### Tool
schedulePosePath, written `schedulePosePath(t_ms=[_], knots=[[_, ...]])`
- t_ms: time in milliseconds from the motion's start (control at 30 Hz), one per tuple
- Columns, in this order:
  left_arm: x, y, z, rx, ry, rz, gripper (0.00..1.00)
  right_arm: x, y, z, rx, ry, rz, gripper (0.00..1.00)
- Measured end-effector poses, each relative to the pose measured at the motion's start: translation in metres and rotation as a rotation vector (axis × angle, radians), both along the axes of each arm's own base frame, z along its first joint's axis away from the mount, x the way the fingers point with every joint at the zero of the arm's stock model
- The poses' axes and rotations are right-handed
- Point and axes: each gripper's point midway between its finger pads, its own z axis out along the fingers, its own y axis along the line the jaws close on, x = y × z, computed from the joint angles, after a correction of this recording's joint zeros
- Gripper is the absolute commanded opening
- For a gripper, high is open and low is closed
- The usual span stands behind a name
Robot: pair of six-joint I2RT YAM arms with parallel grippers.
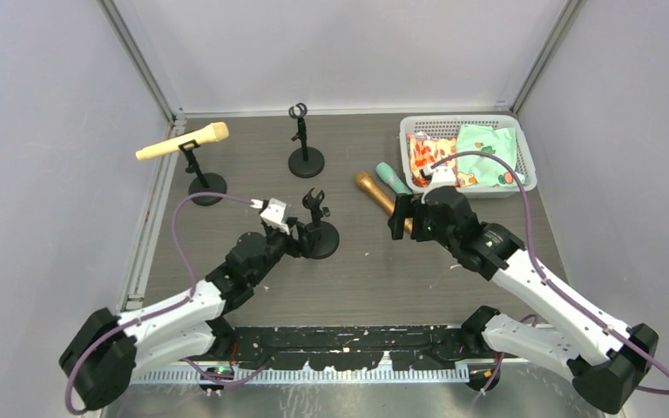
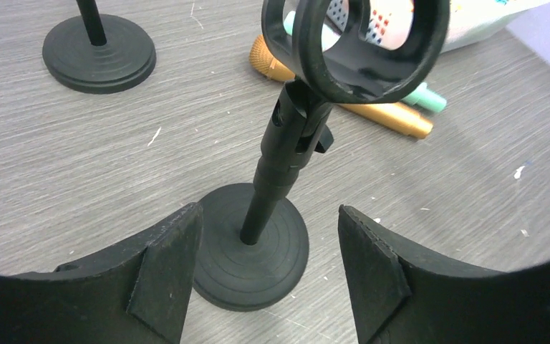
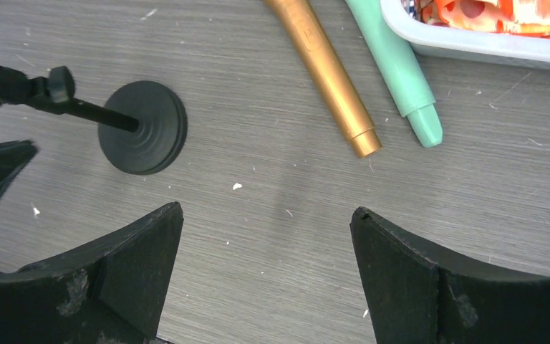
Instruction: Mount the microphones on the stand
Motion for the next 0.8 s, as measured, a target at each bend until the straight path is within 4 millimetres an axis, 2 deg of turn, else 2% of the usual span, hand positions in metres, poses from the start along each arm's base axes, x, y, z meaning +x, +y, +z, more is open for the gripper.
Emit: schedulePosePath(t_ms=[200,300,467,667,800], knots=[[-0.021,0.017,0.015,-0.094,0.063,0.029,0.74,0.012,0.004,-0.023,-0.077,0.121,-0.040,0.92],[-0.028,0.034,0.008,-0.104,0.133,0.101,0.74,0.022,0.009,-0.038,-0.105,0.194,-0.035,0.91],[-0.037,0.056,0.001,-0.097,0.235,0.204,0.74,0.052,0.015,-0.064,-0.171,0.302,-0.013,0.91],[-0.041,0.069,-0.002,-0.050,0.337,0.280,0.77,0.083,0.020,-0.085,-0.232,0.355,0.060,0.88],[-0.036,0.075,-0.018,-0.013,0.427,0.315,0.77,0.103,0.026,-0.094,-0.273,0.359,0.112,0.85]])
